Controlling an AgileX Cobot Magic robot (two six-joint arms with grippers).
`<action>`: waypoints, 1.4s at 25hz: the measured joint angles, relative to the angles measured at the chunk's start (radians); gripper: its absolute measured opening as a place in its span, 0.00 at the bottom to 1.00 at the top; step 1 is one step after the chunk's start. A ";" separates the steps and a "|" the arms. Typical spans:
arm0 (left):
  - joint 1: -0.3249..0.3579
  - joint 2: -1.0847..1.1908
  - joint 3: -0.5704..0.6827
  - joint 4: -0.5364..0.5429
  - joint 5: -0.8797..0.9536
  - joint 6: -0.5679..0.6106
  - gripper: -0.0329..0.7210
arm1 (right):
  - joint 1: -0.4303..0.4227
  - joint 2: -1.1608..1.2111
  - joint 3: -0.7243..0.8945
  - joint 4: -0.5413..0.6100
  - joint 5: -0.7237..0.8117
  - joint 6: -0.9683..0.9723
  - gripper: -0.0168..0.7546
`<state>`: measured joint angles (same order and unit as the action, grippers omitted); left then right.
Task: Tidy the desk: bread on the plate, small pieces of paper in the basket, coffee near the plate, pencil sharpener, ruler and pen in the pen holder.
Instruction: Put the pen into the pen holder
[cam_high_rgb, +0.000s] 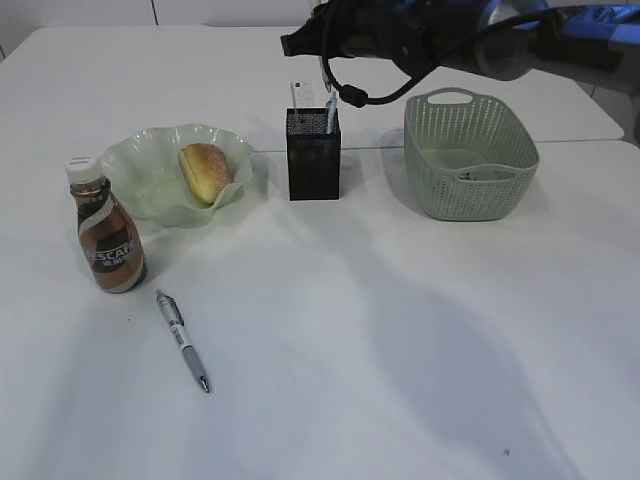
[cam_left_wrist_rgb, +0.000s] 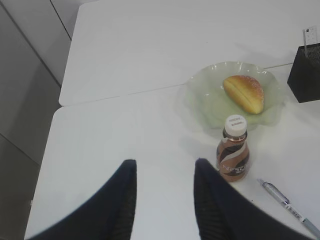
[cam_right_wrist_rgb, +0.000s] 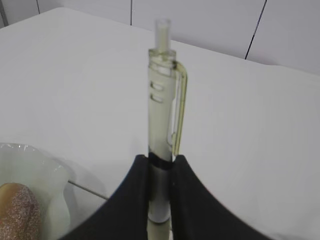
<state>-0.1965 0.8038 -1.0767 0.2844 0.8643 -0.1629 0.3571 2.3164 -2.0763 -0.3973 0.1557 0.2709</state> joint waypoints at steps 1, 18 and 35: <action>0.000 0.004 0.000 0.000 -0.007 0.000 0.40 | -0.003 0.000 0.009 0.000 -0.016 0.000 0.13; 0.000 0.009 0.000 -0.004 -0.073 0.000 0.40 | -0.010 0.000 0.160 -0.001 -0.308 0.002 0.13; 0.000 0.011 0.000 -0.021 -0.078 0.000 0.40 | -0.037 0.042 0.212 -0.001 -0.382 0.040 0.13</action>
<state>-0.1965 0.8144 -1.0767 0.2631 0.7863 -0.1629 0.3198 2.3588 -1.8645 -0.3979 -0.2263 0.3105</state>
